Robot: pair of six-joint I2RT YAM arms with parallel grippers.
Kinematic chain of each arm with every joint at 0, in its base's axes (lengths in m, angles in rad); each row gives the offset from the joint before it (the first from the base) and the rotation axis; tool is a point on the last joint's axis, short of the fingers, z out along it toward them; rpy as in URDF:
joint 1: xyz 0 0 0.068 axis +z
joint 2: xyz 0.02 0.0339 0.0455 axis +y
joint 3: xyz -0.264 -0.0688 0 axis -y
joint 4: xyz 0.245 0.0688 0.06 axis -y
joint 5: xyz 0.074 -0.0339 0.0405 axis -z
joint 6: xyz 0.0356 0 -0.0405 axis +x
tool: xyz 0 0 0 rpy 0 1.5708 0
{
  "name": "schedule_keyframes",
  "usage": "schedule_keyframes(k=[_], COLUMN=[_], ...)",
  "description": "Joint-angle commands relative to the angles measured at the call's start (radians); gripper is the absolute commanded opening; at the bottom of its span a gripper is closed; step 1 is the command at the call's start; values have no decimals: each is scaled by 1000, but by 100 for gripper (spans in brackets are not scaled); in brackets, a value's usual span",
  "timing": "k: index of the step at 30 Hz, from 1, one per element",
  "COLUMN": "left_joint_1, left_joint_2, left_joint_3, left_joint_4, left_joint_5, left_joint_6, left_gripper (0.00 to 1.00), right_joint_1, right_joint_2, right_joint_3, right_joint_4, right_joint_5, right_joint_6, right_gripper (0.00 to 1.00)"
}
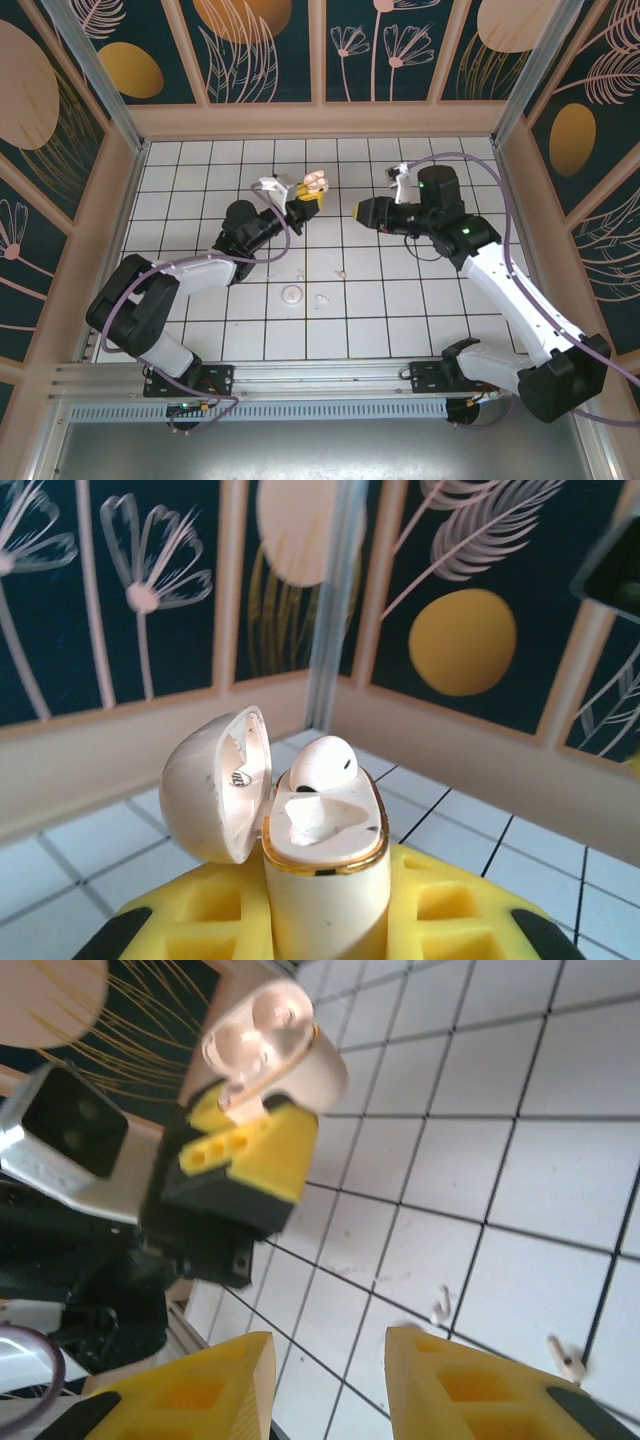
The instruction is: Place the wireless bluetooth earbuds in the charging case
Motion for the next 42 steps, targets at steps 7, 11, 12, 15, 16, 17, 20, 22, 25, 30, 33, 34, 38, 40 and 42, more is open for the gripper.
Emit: schedule_keyframes(k=[7,11,12,15,16,17,20,22,25,30,33,34,38,40,42], left_joint_1=[41,41,41,41,41,40,41,41,41,41,41,40,41,41,41], left_joint_2=[-71,-88,-93,-104,-105,-107,-110,-114,-118,-121,-120,-120,-112,-105,-101], left_joint_3=[-78,-97,-99,-101,-100,-99,-100,-101,-105,-105,-102,-102,-97,-91,-86], left_joint_4=[-120,-135,-138,-151,-157,-161,-164,-166,-167,-169,-174,-175,-173,-181,-187], left_joint_5=[-61,-77,-85,-90,-92,-90,-88,-87,-91,-95,-103,-103,-98,-97,-91], left_joint_6=[-120,-148,-150,-146,-146,-144,-146,-148,-151,-149,-146,-145,-144,-144,-141], left_gripper=[14,14,14,14,14,14,14,14,14,14,14,14,14,14,14], right_joint_1=[216,234,235,231,230,230,229,227,221,201,191,188,181,181,181], right_joint_2=[73,117,142,225,252,284,361,403,461,528,556,567,597,611,624], right_joint_3=[-92,-179,-185,-178,-170,-160,-125,-105,-75,-44,-24,-16,2,11,19], right_joint_4=[-194,-136,-125,-124,-125,-125,-123,-116,-115,-99,-105,-109,-106,-100,-102], right_joint_5=[288,306,312,320,321,321,324,320,318,304,302,304,293,286,284], right_joint_6=[406,486,485,457,444,430,396,380,354,319,300,295,279,277,273], right_gripper=[34,35,35,38,39,39,39,39,39,38,37,37,36,36,34])
